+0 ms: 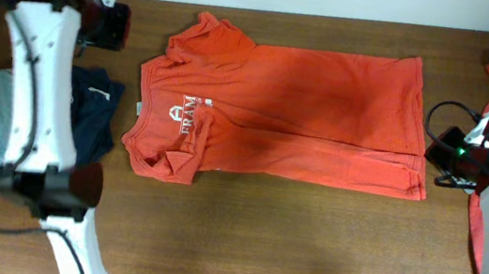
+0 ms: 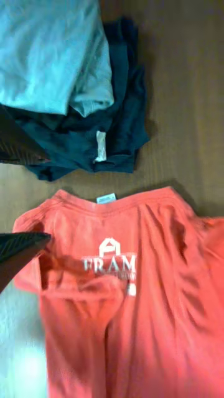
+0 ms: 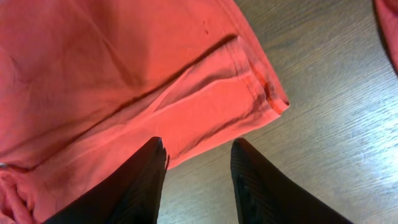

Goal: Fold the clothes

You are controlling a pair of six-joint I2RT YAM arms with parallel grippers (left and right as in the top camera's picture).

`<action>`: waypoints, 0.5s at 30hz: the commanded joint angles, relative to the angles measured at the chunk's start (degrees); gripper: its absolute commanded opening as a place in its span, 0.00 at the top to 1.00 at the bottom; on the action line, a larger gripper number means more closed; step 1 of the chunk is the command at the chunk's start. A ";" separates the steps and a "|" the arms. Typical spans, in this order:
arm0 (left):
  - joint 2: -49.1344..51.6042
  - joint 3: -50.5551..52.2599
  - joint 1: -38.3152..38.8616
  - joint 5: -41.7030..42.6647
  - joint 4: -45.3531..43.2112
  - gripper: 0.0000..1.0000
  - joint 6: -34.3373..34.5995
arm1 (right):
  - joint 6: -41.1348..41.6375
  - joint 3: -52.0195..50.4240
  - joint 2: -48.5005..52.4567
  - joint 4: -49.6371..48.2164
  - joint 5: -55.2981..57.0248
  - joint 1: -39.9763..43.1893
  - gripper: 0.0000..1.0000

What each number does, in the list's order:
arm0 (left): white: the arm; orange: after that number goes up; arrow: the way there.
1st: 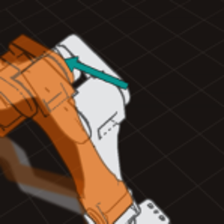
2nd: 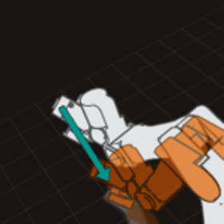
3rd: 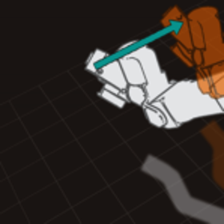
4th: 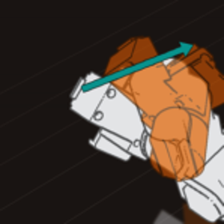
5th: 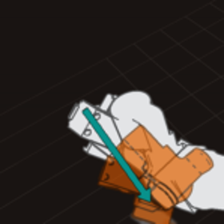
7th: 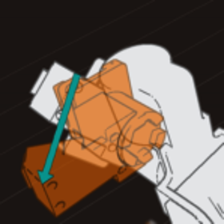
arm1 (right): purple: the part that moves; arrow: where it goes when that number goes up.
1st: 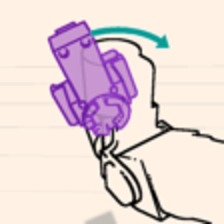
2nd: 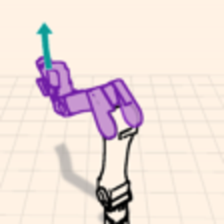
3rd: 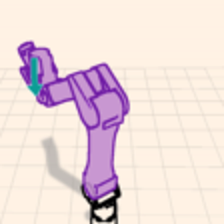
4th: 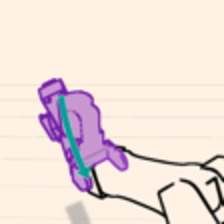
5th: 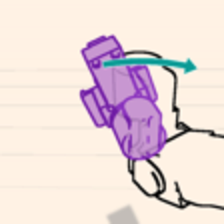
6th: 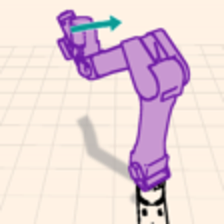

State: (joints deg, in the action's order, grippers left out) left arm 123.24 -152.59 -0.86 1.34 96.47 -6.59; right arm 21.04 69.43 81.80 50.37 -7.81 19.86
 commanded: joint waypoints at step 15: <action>-32.09 49.90 7.48 -0.66 -10.69 0.61 1.36 | -1.29 0.55 -0.44 1.77 -5.75 0.37 0.61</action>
State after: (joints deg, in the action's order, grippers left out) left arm 91.64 -115.02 5.13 -0.95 89.69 -3.42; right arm 20.49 69.43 81.80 52.25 -12.80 19.86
